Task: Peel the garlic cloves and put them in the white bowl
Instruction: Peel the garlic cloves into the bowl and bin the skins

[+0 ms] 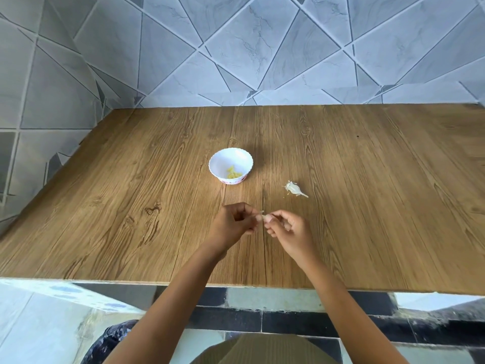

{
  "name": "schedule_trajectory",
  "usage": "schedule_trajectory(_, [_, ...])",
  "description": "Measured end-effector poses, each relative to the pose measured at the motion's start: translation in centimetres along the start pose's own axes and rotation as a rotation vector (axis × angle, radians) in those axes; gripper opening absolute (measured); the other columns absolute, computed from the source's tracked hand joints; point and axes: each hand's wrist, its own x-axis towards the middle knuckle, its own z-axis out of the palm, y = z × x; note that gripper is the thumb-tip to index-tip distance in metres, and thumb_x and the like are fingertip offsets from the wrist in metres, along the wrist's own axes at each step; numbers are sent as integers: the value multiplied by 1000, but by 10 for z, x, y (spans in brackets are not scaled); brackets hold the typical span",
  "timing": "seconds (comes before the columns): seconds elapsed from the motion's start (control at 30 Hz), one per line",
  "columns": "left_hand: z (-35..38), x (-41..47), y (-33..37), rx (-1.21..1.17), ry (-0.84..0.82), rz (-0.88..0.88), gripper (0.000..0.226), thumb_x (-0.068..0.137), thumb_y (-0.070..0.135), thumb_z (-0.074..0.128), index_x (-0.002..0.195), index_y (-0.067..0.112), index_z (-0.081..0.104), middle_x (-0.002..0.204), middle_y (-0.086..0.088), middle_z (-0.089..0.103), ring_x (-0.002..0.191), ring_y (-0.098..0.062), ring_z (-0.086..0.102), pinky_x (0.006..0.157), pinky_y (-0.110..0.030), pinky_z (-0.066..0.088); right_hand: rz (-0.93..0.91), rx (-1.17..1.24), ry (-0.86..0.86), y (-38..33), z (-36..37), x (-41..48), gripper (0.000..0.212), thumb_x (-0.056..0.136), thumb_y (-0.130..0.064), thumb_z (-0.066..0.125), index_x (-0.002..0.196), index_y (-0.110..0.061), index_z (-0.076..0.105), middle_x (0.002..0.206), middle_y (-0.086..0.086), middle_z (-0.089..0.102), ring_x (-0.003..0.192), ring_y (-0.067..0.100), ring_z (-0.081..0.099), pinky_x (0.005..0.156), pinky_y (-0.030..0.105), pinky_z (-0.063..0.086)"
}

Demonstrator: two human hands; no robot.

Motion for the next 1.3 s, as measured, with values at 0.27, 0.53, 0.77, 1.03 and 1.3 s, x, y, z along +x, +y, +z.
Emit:
schedule_trajectory(0.27, [-5, 6, 2, 149, 17, 44, 10, 84, 12, 69, 78, 5, 66, 68, -8, 65, 60, -11, 58, 63, -25, 50, -54, -8, 26, 1, 1, 0, 1, 84, -15, 70, 84, -14, 70, 74, -11, 66, 67, 1, 62, 65, 19, 49])
schedule_trajectory(0.53, [-6, 8, -3, 265, 37, 86, 13, 84, 14, 69, 72, 14, 65, 63, 0, 63, 60, -11, 56, 65, -30, 47, -479, -418, 157, 4, 3, 3, 19, 87, -21, 60, 74, -8, 65, 68, -5, 62, 54, 7, 55, 48, 26, 47])
schedule_trajectory(0.77, [-16, 8, 5, -75, -289, -63, 12, 93, 5, 54, 85, 7, 62, 76, -4, 65, 71, -9, 62, 67, -18, 49, 332, 485, -346, -19, -10, 3, 12, 90, -6, 54, 85, -6, 65, 72, 1, 64, 67, 9, 57, 64, 18, 49])
schedule_trajectory(1.03, [-19, 9, 5, -194, -323, -130, 12, 93, 6, 53, 85, 7, 61, 76, -2, 65, 69, -8, 60, 63, -17, 49, 302, 489, -347, -19, -8, 4, 13, 94, -5, 49, 88, -5, 61, 73, 1, 60, 67, 8, 56, 63, 18, 46])
schedule_trajectory(1.3, [-11, 10, -5, 530, -5, 383, 7, 87, 6, 63, 80, 6, 66, 65, 13, 58, 58, 3, 53, 58, -6, 36, 117, -109, -61, -14, 4, 2, 16, 91, -15, 58, 75, -15, 59, 67, 0, 58, 62, 8, 52, 60, 23, 42])
